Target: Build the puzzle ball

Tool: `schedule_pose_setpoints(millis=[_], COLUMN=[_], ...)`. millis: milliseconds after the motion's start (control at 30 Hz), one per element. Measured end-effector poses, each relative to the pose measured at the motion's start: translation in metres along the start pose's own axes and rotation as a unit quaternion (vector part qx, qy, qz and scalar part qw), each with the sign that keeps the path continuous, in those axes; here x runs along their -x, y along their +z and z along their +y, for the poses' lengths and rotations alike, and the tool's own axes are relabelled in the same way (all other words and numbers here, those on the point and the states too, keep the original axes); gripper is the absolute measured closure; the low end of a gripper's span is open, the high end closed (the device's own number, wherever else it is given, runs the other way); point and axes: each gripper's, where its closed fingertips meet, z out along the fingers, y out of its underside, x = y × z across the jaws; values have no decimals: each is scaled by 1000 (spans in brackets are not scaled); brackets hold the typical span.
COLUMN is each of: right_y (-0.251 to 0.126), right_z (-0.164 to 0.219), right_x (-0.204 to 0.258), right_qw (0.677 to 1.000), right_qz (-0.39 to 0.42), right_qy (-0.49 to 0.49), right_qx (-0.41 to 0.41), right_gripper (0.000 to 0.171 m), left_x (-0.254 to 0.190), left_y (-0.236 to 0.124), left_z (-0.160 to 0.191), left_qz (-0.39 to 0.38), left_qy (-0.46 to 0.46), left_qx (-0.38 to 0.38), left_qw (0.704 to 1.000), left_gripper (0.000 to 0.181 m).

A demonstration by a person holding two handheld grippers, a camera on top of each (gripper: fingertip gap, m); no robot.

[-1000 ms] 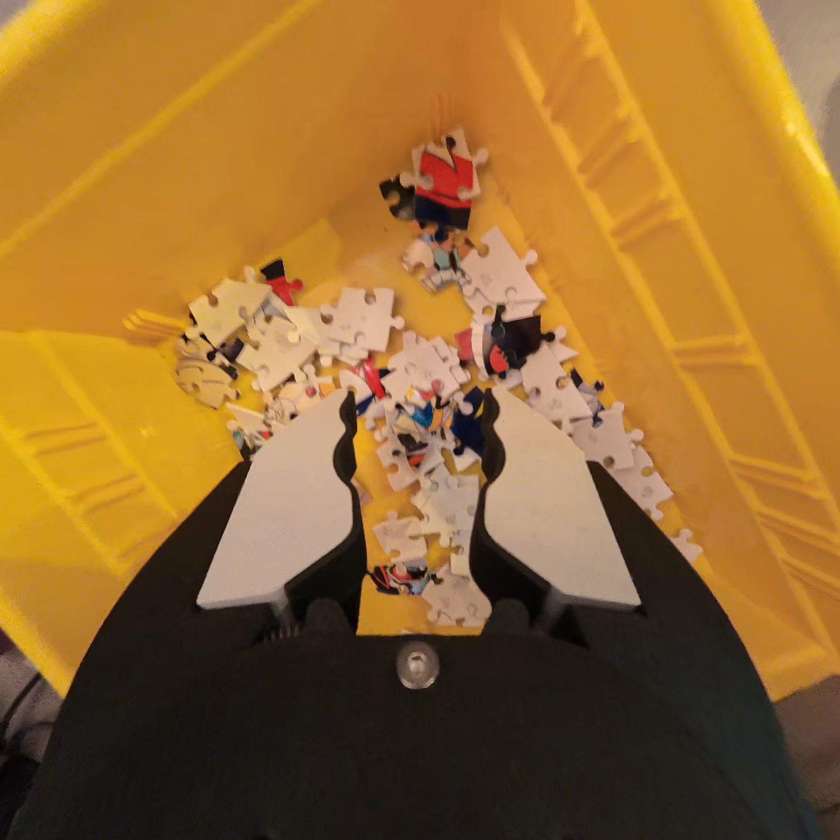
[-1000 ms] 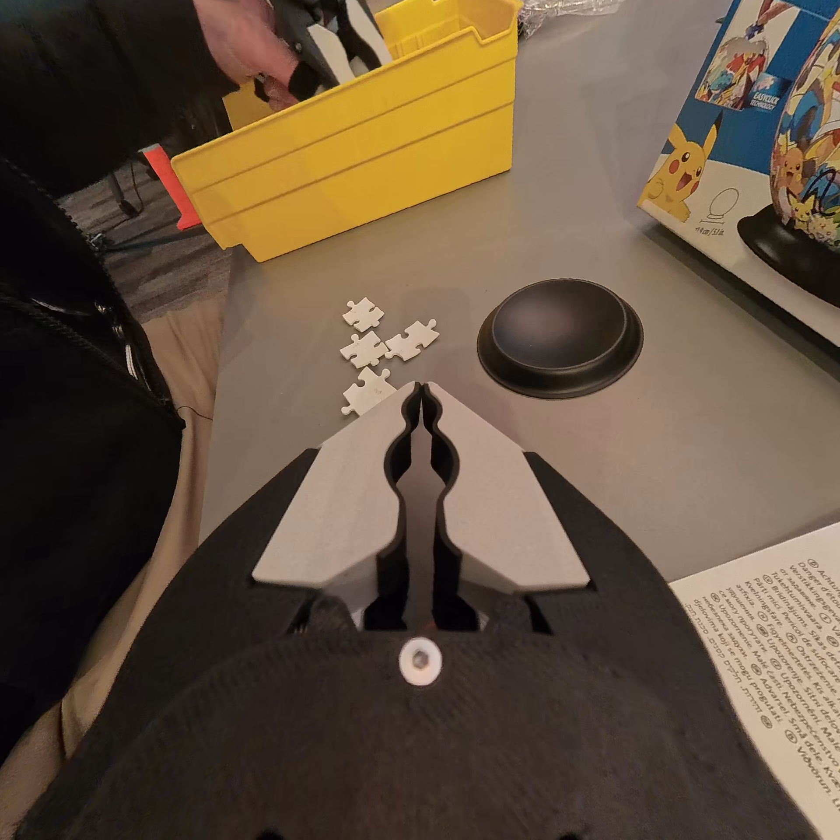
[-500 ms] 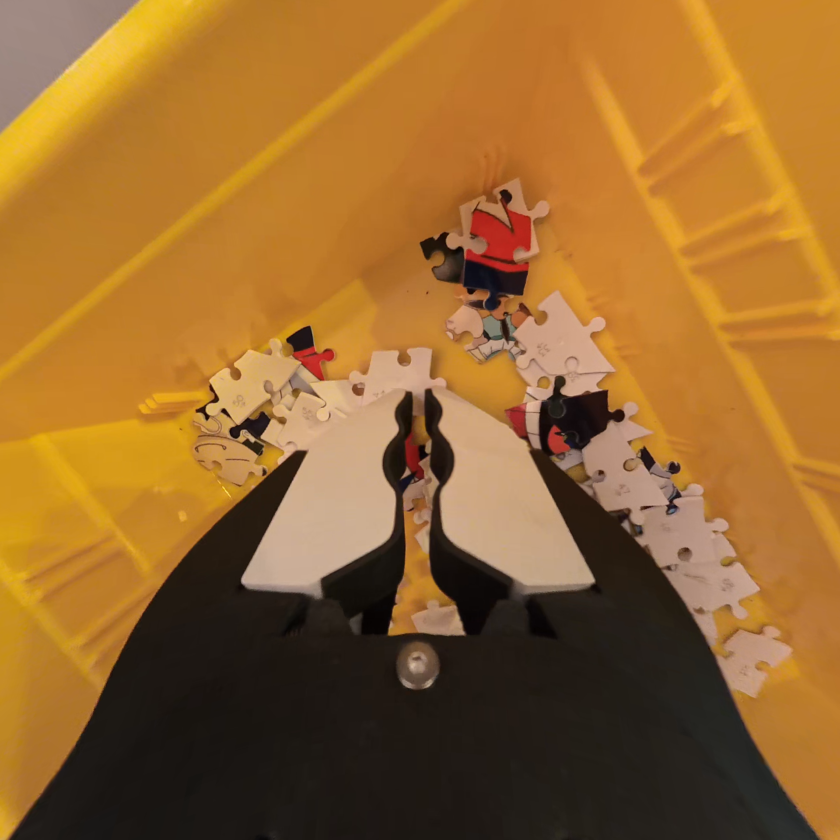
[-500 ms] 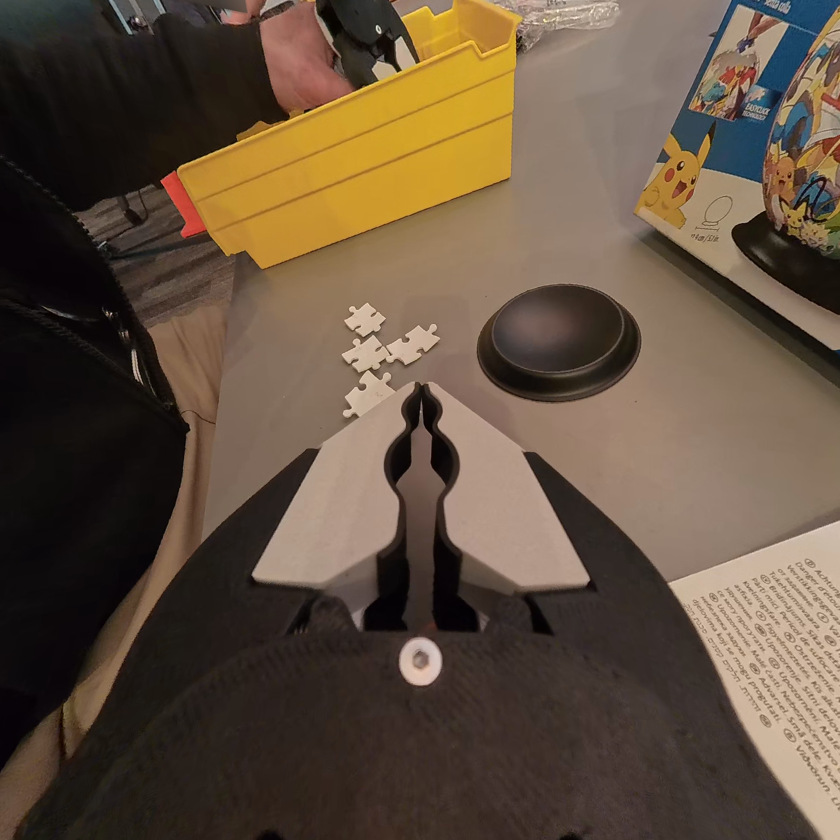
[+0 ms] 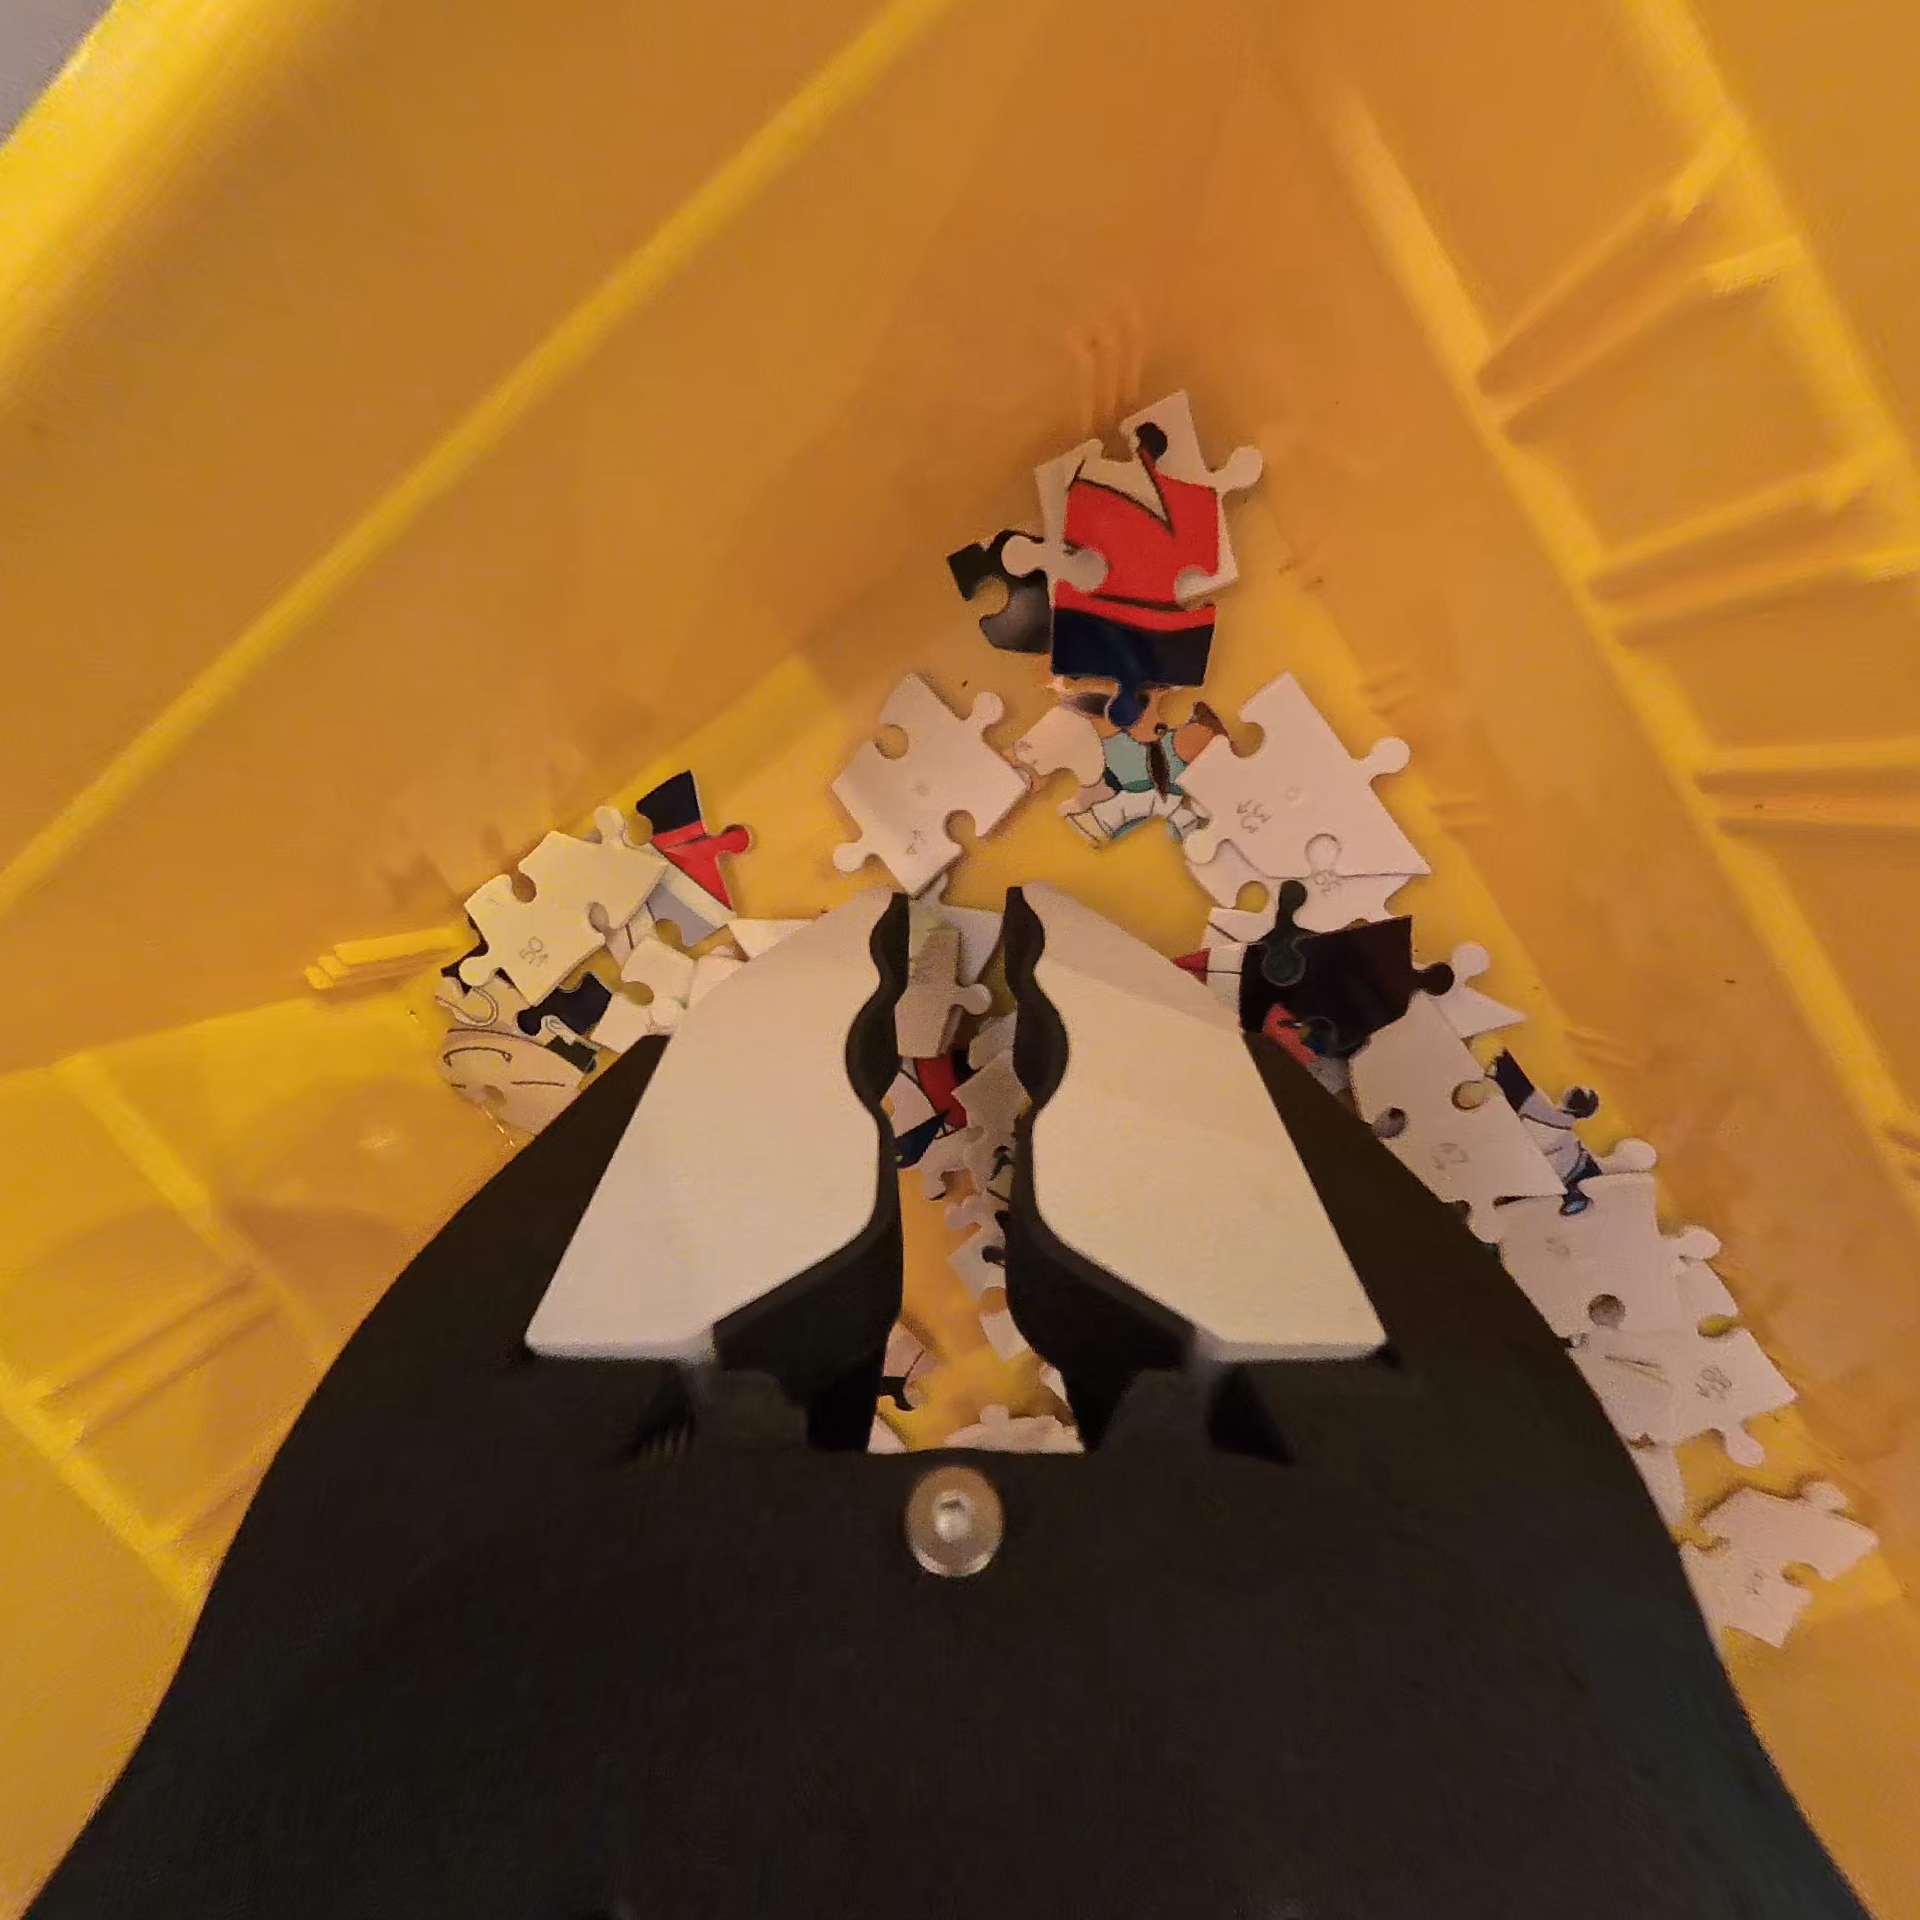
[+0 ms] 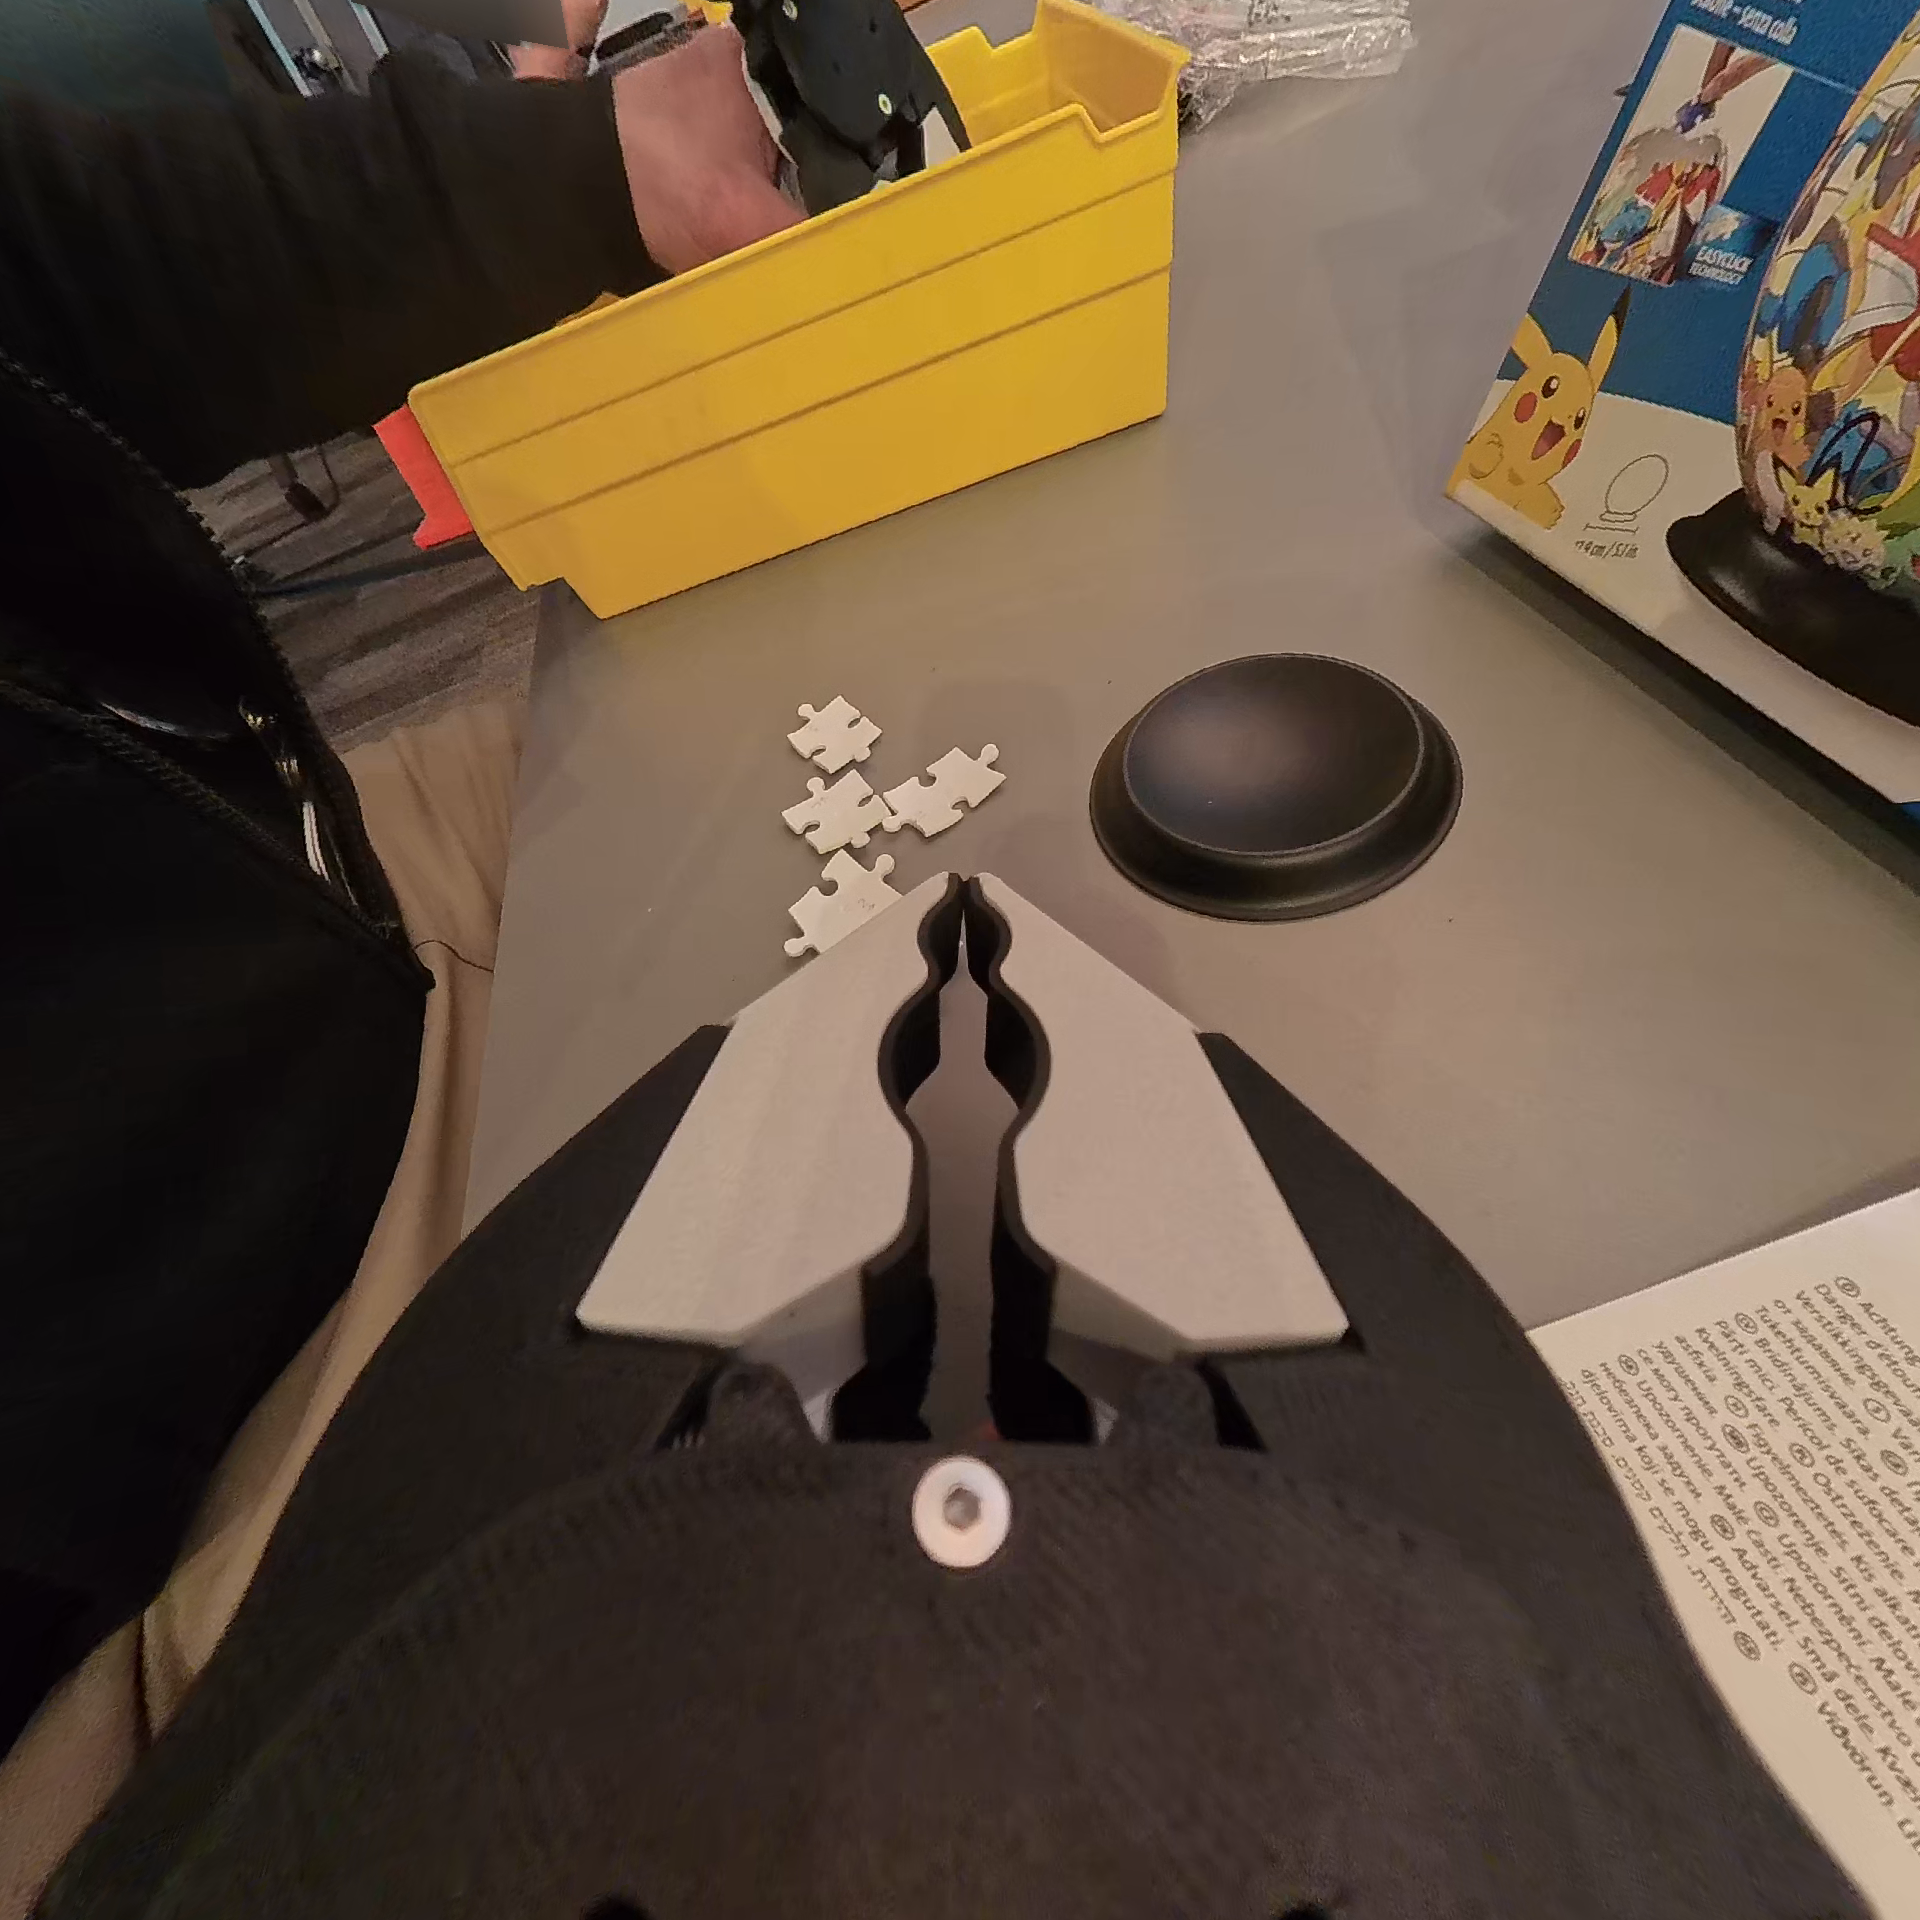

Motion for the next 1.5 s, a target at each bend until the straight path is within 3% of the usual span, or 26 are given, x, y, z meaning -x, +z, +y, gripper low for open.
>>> schedule_pose_setpoints(millis=[233,333,700,1133,1267,1500], right_y=[0,0,-1,-1,-1,-1], right_z=[0,-1,-1,-1,-1,-1], right_x=[0,0,0,0,0,0], right_qw=[1000,1000,1000,1000,1000,1000], right_qz=[0,0,-1,0,0,-1], right_qy=[0,-1,0,0,0,0], right_qx=[-1,-2,-5,-3,-4,-5], right_gripper=[171,171,171,171,171,171], left_x=[4,4,1,9,2,2], left_y=[1,4,6,9,10,9], left_z=[-9,-13,-16,-25,-25,-25], left_qz=[-13,-3,23,0,44,36], left_qy=[22,24,16,79,76,73], left_qx=[1,3,-2,-8,-6,-15], left_qw=[1000,1000,1000,997,996,997], left_gripper=[140,139,170,146,160,174])
